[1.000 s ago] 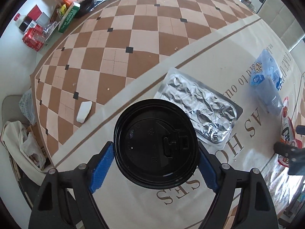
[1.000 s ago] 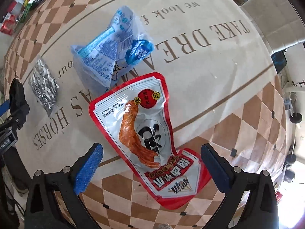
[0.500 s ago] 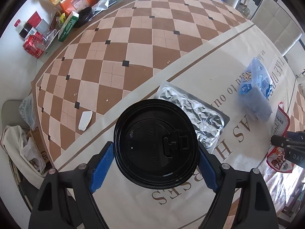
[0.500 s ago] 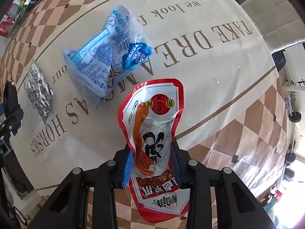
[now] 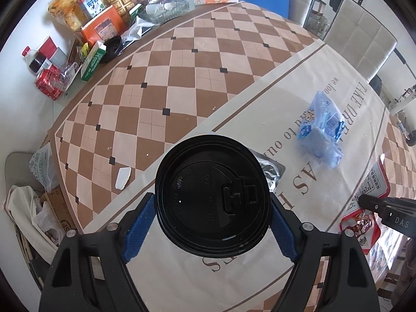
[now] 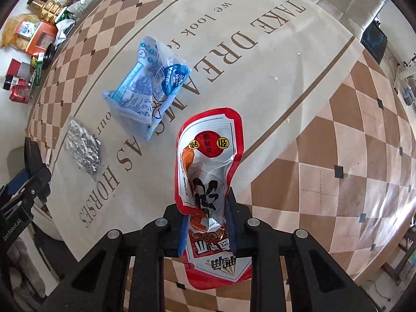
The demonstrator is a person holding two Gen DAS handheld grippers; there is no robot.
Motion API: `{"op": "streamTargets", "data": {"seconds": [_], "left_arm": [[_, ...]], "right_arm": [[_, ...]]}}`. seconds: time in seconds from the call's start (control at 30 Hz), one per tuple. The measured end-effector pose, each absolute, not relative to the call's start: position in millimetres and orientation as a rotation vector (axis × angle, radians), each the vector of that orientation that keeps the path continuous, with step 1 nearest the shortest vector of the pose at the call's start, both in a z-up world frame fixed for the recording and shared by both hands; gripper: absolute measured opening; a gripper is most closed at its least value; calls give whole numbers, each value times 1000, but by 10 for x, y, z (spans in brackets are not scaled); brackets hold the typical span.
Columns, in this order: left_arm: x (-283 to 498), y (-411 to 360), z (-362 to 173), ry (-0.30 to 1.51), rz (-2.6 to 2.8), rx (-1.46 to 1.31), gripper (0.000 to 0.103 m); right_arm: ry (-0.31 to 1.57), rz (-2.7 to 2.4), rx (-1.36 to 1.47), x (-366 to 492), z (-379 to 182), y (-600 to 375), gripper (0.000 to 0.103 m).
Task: Collect trash
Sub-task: 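Lift and carry the lid and snack bag over the trash bin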
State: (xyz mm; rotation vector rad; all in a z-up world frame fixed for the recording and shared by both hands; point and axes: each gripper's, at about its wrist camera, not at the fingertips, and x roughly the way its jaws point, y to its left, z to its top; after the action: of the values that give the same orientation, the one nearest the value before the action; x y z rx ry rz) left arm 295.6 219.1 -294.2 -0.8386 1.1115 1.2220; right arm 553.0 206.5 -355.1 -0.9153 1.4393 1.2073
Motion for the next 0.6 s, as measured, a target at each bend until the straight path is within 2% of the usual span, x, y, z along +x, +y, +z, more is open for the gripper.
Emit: {"op": "streamTargets", "data": {"seconds": [0.2, 0.6], "left_arm": [[2940, 1998, -2766, 1096, 1202, -780, 82], [2509, 1354, -2496, 1069, 1102, -731, 82]], "right_arm": [[1459, 1220, -778, 5610, -3276, 1893, 22], [1526, 1220, -523, 5010, -2993, 1175, 20]]}}
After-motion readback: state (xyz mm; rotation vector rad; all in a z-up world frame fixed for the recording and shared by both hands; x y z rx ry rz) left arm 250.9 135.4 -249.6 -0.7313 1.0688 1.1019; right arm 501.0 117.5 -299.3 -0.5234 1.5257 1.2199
